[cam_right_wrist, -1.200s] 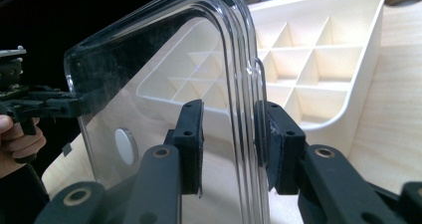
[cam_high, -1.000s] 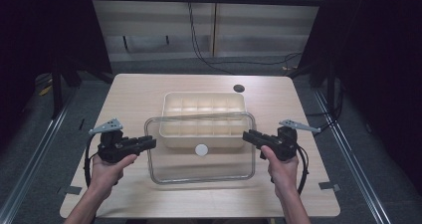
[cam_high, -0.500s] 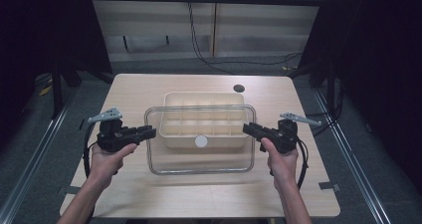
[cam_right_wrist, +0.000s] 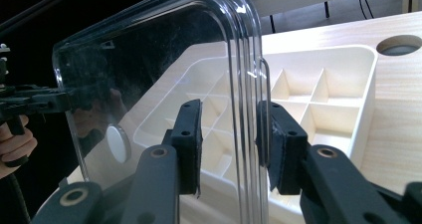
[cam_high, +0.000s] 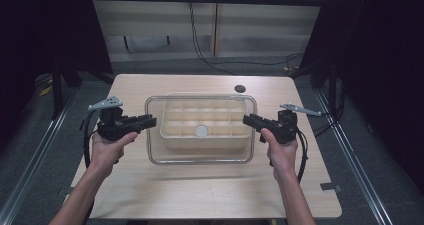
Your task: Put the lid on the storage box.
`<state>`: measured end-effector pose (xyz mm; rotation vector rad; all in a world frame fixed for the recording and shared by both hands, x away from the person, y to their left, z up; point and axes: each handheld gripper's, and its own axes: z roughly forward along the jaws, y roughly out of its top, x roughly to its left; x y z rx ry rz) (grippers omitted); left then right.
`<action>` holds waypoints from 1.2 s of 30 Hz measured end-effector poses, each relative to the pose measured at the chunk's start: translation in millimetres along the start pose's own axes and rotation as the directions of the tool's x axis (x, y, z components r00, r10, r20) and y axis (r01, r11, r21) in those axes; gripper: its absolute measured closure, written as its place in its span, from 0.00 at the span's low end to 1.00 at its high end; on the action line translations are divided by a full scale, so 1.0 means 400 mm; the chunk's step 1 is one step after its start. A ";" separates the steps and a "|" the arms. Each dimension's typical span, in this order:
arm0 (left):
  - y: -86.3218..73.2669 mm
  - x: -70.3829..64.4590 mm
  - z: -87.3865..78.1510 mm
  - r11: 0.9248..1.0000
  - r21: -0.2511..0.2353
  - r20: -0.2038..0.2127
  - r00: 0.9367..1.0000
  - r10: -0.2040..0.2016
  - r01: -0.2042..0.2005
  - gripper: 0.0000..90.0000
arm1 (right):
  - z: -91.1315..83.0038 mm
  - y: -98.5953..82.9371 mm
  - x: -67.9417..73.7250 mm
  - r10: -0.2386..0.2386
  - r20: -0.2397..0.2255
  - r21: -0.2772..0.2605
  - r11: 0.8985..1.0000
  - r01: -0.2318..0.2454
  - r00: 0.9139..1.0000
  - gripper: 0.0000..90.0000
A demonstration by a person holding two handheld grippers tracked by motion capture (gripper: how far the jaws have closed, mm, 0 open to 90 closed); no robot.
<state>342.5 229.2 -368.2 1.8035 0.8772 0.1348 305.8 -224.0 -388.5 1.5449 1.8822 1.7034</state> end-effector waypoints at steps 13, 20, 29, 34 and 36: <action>0.045 0.025 0.013 1.000 -0.003 -0.025 1.000 0.003 -0.003 0.78 | 0.030 0.054 -0.005 -0.010 0.005 0.001 1.000 0.010 1.000 0.70; 0.062 0.038 0.024 1.000 -0.005 -0.032 0.999 0.001 -0.001 0.78 | 0.047 0.076 -0.013 -0.007 0.013 0.001 1.000 0.007 1.000 0.69; 0.077 0.044 0.047 1.000 0.006 -0.050 0.999 0.002 -0.002 0.77 | 0.056 0.108 -0.021 -0.015 0.030 -0.006 1.000 0.015 0.999 0.69; 0.075 0.055 0.070 1.000 0.028 -0.058 0.998 -0.006 0.008 0.77 | 0.071 0.106 -0.041 0.002 0.046 0.001 1.000 -0.002 0.999 0.68; 0.080 0.056 0.076 1.000 0.029 -0.060 0.998 -0.006 0.008 0.77 | 0.076 0.107 -0.049 0.012 0.047 0.002 1.000 -0.012 0.999 0.68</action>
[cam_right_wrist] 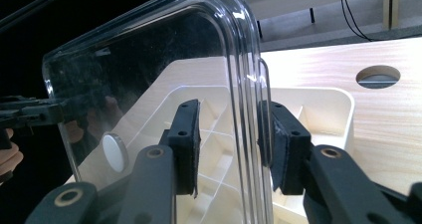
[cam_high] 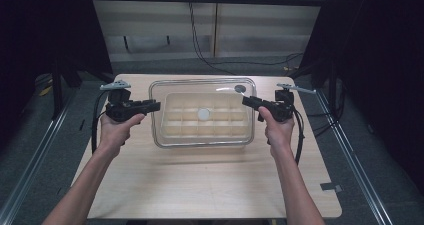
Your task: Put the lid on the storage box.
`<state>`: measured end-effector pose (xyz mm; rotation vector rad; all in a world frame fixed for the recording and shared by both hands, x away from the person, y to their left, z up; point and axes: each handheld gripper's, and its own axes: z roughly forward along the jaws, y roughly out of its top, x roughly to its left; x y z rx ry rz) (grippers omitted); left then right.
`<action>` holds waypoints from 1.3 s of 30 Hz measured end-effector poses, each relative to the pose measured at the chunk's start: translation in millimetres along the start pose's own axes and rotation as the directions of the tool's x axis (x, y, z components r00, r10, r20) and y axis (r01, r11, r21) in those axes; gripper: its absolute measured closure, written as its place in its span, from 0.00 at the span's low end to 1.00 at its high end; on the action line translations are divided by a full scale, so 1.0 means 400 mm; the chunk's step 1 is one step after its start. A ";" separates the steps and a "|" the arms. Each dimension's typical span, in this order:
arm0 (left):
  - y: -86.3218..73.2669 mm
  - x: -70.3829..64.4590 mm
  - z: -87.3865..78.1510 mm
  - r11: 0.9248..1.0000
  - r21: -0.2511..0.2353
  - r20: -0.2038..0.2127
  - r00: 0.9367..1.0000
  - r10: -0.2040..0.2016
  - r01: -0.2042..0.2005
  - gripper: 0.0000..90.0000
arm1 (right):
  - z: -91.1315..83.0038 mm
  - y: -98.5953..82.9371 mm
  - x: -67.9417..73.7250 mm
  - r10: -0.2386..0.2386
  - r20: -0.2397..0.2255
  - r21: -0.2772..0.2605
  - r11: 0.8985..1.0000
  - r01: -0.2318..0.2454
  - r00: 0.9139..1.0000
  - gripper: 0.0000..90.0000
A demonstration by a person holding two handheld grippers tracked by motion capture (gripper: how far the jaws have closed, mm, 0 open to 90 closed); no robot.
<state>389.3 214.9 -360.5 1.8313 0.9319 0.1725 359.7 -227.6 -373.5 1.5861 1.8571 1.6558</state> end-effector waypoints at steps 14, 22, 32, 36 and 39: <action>0.038 0.032 0.043 1.000 0.003 -0.010 1.000 -0.030 0.030 0.76 | 0.031 0.025 -0.031 0.034 0.011 0.002 0.999 -0.034 0.999 0.68; 0.044 0.050 0.066 0.999 0.015 -0.023 0.999 -0.042 0.043 0.74 | 0.053 0.033 -0.045 0.041 0.028 0.015 0.999 -0.042 0.999 0.68; 0.043 0.076 0.098 0.997 0.020 -0.017 0.997 -0.075 0.075 0.72 | 0.086 0.034 -0.061 0.033 0.059 0.049 0.998 -0.036 0.998 0.64; 0.045 0.084 0.109 0.996 0.024 -0.009 0.996 -0.086 0.087 0.71 | 0.095 0.037 -0.069 0.033 0.072 0.070 0.997 -0.038 0.997 0.63; 0.046 0.088 0.117 0.996 0.027 -0.009 0.996 -0.090 0.090 0.71 | 0.101 0.036 -0.075 0.035 0.076 0.075 0.996 -0.041 0.996 0.62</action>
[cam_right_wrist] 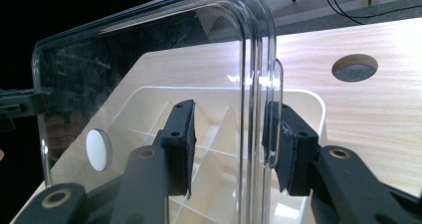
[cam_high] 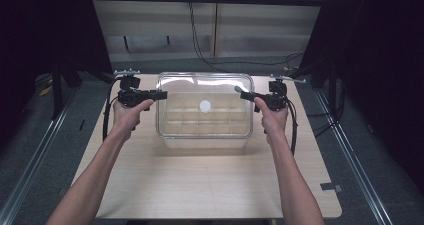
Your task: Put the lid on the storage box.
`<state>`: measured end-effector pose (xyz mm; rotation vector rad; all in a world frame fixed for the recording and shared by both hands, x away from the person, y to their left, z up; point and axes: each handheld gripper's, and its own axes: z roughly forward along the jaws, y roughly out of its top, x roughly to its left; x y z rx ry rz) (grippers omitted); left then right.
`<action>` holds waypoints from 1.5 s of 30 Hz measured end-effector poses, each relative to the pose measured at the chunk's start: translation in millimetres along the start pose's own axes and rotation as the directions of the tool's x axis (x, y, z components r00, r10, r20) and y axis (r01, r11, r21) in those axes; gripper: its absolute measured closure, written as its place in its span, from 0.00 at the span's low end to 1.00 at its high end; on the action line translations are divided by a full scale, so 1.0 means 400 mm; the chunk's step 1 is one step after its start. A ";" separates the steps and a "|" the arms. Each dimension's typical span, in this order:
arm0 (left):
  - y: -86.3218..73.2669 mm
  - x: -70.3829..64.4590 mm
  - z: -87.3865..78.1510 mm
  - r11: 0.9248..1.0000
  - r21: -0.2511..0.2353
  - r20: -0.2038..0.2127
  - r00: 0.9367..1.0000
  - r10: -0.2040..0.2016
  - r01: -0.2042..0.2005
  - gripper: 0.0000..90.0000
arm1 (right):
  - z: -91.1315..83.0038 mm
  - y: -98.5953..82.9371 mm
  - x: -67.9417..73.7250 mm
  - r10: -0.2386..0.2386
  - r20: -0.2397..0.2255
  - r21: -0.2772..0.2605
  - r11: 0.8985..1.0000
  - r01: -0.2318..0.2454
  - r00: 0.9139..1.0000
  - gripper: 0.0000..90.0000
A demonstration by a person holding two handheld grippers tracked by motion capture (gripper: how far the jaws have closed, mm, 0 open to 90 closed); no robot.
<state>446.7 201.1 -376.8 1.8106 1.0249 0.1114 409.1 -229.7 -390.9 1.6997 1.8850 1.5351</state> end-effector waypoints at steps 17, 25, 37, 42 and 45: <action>-0.016 0.038 0.058 0.998 0.043 -0.013 0.998 -0.056 0.056 0.64 | 0.057 -0.002 -0.024 -0.014 0.051 0.059 0.998 0.011 0.999 0.54; -0.023 0.053 0.073 0.996 0.065 -0.010 0.998 -0.068 0.068 0.63 | 0.075 -0.008 -0.031 -0.012 0.065 0.070 0.997 0.007 0.998 0.52; -0.041 0.071 0.099 0.992 0.089 -0.022 0.996 -0.090 0.091 0.60 | 0.109 -0.027 -0.039 -0.035 0.116 0.088 0.996 0.025 0.993 0.45; -0.049 0.077 0.107 0.990 0.098 -0.021 0.995 -0.096 0.097 0.60 | 0.116 -0.032 -0.038 -0.051 0.133 0.099 0.994 0.038 0.990 0.42; -0.053 0.079 0.111 0.989 0.106 -0.025 0.995 -0.098 0.101 0.59 | 0.123 -0.035 -0.035 -0.062 0.159 0.112 0.993 0.044 0.985 0.41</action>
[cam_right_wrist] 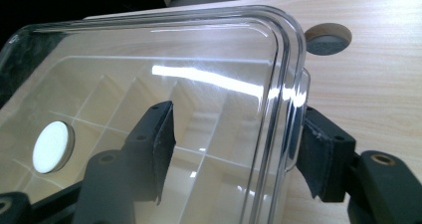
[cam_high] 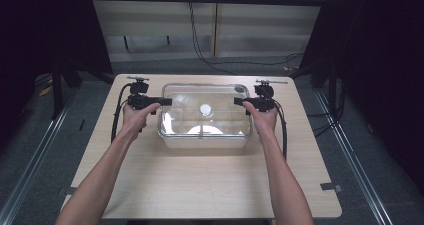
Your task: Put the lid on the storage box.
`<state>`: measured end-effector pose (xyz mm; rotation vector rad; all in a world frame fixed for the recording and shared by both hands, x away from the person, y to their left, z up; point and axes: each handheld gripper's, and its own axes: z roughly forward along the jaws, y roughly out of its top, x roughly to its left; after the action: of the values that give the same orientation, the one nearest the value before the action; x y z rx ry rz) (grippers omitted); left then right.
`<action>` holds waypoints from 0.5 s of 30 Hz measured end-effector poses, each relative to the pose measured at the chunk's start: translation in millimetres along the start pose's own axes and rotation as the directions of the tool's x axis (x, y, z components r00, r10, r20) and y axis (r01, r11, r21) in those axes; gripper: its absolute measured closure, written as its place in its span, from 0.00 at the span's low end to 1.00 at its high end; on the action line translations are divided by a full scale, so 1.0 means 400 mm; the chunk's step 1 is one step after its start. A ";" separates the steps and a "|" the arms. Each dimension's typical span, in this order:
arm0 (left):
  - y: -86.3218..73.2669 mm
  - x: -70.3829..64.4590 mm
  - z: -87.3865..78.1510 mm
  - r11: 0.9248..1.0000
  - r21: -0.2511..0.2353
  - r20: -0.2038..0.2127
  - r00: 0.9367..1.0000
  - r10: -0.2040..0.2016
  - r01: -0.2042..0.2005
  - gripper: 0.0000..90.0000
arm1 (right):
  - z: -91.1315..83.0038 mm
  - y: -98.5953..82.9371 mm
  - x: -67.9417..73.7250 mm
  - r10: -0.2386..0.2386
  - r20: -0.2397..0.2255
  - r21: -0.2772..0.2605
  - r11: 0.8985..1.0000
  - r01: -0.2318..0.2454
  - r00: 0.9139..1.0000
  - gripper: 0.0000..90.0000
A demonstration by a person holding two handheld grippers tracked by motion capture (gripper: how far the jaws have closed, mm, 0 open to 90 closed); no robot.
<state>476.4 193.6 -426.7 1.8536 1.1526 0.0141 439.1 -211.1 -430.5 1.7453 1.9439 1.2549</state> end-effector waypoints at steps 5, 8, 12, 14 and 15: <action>-0.002 0.001 0.004 1.000 0.001 -0.004 1.000 0.002 -0.002 0.58 | 0.007 -0.005 -0.002 0.002 0.010 0.006 1.000 -0.002 1.000 0.39; -0.007 0.004 0.010 1.000 0.006 -0.007 1.000 -0.002 0.002 0.58 | 0.015 -0.011 -0.003 0.009 0.025 0.024 1.000 -0.010 1.000 0.38; -0.017 0.011 0.015 1.000 0.025 -0.016 1.000 0.001 0.000 0.57 | 0.025 -0.017 -0.006 0.012 0.033 0.032 0.999 -0.013 0.999 0.37; -0.022 0.015 0.018 0.999 0.033 -0.025 1.000 0.001 0.000 0.56 | 0.030 -0.019 -0.004 0.015 0.040 0.039 0.999 -0.017 0.999 0.36; -0.023 0.016 0.020 0.999 0.038 -0.028 1.000 0.001 0.000 0.56 | 0.032 -0.020 -0.003 0.020 0.045 0.044 0.999 -0.022 0.999 0.36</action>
<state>477.0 193.9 -440.5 1.8925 1.1784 0.0186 442.5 -206.0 -444.2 1.8035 1.9480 1.1772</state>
